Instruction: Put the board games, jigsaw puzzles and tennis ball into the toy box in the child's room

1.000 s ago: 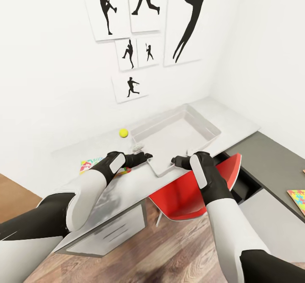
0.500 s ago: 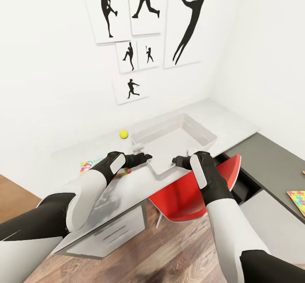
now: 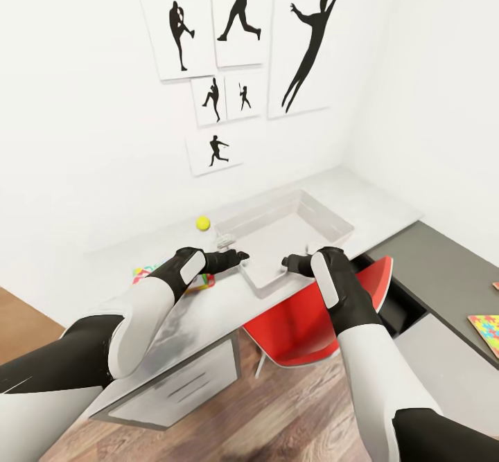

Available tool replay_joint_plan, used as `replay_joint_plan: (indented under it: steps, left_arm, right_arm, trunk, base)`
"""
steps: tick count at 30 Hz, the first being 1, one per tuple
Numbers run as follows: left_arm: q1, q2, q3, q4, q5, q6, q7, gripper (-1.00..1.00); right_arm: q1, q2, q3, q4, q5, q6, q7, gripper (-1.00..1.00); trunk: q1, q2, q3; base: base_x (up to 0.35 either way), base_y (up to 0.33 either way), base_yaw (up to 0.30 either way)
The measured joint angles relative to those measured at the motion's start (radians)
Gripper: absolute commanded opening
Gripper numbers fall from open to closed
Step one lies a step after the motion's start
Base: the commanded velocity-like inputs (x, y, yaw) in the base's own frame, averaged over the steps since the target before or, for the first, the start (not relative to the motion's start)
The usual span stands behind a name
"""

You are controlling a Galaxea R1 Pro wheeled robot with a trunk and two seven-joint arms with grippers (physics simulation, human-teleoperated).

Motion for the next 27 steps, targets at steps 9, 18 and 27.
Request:
replay_joint_plan:
  steps: [9, 18, 27]
  left_arm:
    - [0.000, 0.000, 0.001, 0.000, 0.000, 0.001, 0.000, 1.00]
    - [0.000, 0.000, 0.001, -0.001, -0.001, 0.009, -0.072, 1.00]
    - [0.003, 0.000, -0.005, -0.002, -0.005, 0.021, -0.171, 1.00]
  right_arm:
    - [0.000, 0.000, 0.000, 0.000, 0.000, 0.000, -0.001, 1.00]
    - [0.000, 0.000, 0.000, -0.001, 0.000, 0.002, 0.000, 1.00]
    - [0.006, 0.000, -0.001, -0.066, 0.000, 0.015, 0.000, 1.00]
  trunk:
    - [0.000, 0.000, 0.014]
    - [0.000, 0.000, 0.029]
    - [0.000, 0.000, 0.043]
  base:
    - [0.000, 0.000, 0.000]
    - [0.000, 0.000, 0.000]
    - [0.000, 0.000, 0.000]
